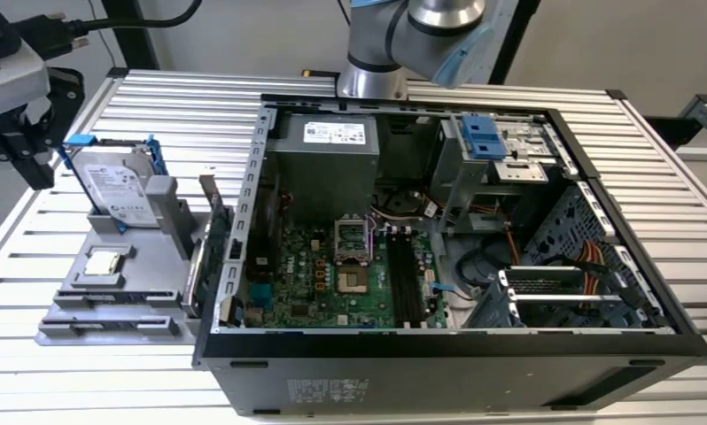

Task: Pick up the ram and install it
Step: 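Pick up the ram and move it above insertion slot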

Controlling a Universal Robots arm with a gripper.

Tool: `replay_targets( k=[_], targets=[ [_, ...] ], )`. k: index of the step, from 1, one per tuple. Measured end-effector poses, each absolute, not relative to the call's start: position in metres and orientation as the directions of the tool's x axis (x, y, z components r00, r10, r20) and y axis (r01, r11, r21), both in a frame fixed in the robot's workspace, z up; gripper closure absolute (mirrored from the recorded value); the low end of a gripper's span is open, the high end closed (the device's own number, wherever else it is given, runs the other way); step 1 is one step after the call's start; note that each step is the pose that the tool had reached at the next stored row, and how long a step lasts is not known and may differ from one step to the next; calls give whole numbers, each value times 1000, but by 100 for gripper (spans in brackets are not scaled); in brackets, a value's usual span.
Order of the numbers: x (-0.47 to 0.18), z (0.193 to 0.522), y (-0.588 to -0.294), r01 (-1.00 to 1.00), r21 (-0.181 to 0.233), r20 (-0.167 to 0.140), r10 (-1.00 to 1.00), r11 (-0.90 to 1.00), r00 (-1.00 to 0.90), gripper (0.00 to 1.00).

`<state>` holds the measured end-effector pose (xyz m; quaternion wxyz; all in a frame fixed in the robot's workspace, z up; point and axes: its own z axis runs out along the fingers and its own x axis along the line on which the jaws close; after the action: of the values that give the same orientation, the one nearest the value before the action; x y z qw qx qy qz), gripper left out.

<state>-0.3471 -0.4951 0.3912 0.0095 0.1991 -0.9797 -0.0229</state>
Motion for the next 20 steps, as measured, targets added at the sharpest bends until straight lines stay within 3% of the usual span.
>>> replay_targets(
  k=[20],
  targets=[
    [-347, 391, -495, -629, 49, 10, -630, 776, -777, 100]
  ],
)
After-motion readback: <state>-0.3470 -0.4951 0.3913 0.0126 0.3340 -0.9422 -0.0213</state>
